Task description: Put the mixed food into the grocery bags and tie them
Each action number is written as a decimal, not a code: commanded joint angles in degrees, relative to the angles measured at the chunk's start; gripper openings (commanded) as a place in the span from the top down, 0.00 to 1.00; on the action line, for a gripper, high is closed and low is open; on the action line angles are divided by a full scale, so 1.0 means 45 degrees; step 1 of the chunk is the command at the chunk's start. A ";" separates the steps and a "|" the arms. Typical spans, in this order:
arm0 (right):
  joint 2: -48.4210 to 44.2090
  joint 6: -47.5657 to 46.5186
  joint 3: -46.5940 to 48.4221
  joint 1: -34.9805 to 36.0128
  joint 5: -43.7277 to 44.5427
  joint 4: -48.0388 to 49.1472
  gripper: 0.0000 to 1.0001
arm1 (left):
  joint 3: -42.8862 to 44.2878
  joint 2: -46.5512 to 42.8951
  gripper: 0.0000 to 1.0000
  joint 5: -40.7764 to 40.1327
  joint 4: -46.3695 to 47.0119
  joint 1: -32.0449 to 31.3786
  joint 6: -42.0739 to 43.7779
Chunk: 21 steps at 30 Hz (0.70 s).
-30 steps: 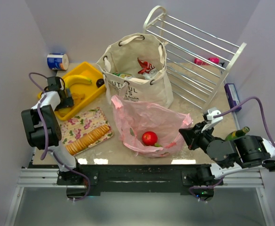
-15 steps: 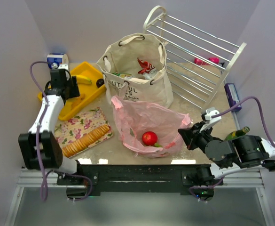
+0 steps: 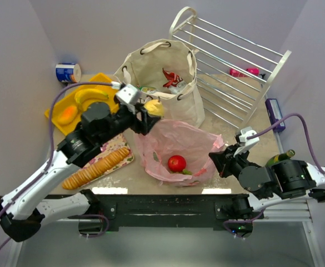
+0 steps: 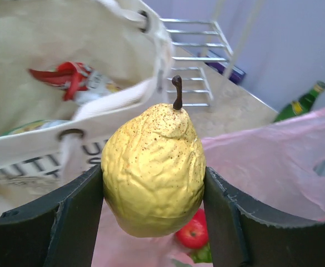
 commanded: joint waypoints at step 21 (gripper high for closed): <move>0.0001 0.0912 0.0384 0.0073 0.0310 -0.0258 1.00 | 0.1469 0.2176 0.00 0.0692 -0.1263 -0.2256 0.1815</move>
